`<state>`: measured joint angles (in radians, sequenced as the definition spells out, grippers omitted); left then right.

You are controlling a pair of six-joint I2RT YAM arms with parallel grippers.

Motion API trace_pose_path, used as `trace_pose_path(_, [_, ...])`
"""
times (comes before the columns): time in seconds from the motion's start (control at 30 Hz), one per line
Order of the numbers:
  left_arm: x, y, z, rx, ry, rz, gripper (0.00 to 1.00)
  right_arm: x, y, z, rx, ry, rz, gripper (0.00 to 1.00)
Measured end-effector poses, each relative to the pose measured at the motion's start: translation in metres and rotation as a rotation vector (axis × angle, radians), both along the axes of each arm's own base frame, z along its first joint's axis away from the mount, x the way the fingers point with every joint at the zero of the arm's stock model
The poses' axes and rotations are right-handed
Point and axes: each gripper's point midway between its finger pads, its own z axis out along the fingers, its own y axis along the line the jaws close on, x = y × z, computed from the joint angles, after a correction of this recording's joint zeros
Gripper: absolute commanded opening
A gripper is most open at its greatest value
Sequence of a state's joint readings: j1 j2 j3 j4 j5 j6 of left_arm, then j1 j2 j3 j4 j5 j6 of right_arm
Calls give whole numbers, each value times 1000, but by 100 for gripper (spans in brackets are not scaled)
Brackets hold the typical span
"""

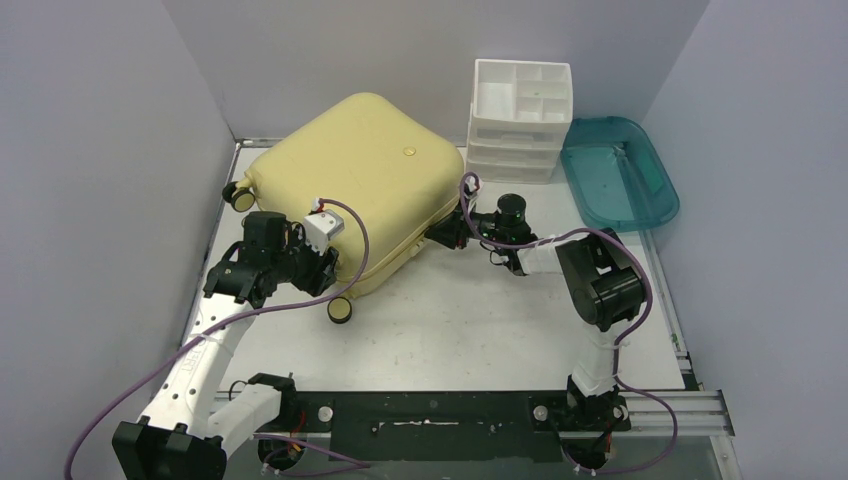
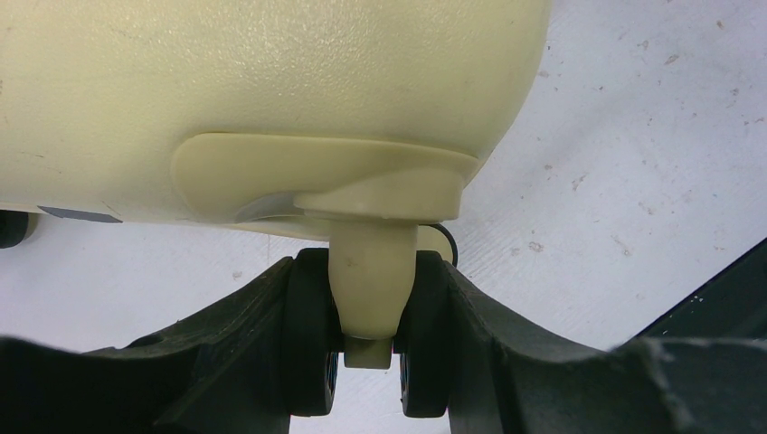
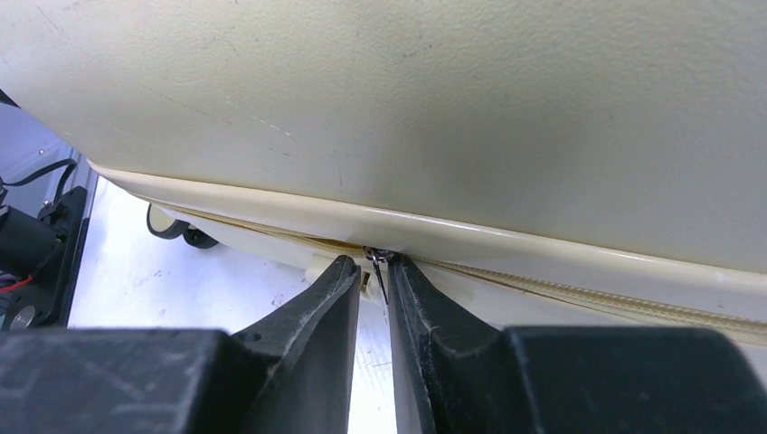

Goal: Open, take out, and arrange the luggage
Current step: Unzip the luggage at the center of the board.

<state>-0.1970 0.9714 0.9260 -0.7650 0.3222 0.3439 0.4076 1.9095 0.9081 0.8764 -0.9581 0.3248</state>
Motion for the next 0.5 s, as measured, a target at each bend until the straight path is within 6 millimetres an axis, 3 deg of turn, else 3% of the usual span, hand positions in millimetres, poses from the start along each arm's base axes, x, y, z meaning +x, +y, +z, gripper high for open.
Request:
trace_pose_path(0.33, [0,0,0,0,0,0,8,-2,2,-4,-27,-25,20,15])
trace_pose_path(0.5, [0,0,0,0,1,0,7,-3,2,-7,-40,-31,31,8])
